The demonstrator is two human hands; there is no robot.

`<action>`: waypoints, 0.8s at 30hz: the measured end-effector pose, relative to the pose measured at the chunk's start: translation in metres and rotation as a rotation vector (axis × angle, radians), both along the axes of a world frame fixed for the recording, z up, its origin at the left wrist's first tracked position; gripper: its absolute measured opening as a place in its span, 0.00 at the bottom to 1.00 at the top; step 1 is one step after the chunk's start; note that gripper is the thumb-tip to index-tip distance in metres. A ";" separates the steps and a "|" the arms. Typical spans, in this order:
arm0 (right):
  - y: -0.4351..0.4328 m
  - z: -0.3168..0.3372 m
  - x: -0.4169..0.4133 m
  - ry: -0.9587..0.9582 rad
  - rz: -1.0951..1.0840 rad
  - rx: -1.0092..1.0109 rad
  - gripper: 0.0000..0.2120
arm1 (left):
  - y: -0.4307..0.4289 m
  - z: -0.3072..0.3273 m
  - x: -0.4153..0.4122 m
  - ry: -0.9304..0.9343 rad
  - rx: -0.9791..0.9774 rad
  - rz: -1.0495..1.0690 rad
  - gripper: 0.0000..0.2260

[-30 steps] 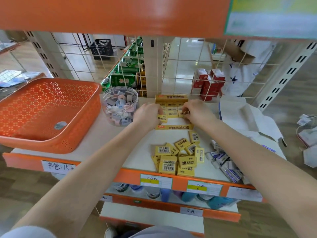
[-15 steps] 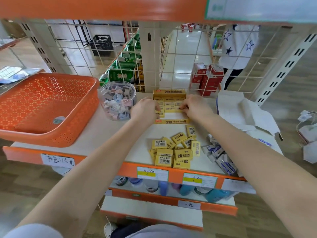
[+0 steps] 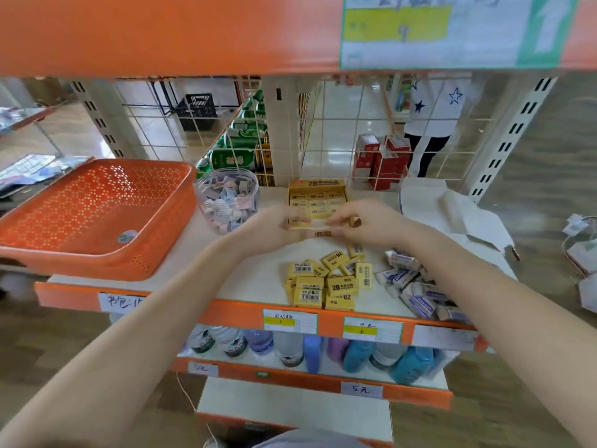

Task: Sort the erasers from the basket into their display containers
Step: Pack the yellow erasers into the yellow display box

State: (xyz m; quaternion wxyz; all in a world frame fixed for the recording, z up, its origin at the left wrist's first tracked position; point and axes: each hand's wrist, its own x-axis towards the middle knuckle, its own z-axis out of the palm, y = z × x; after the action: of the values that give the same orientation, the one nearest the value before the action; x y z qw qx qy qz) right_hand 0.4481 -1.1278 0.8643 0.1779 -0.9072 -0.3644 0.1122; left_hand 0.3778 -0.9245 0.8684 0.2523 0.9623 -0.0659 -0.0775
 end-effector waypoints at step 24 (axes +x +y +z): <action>-0.004 -0.022 -0.035 -0.138 0.026 0.134 0.26 | -0.016 -0.047 -0.062 -0.148 -0.366 0.309 0.29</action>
State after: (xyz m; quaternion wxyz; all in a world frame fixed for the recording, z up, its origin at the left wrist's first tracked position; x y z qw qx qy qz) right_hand 0.4132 -1.1320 0.8421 0.2111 -0.8940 -0.3943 0.0273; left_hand 0.3158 -0.9404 0.8211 0.4255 0.9023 0.0511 0.0458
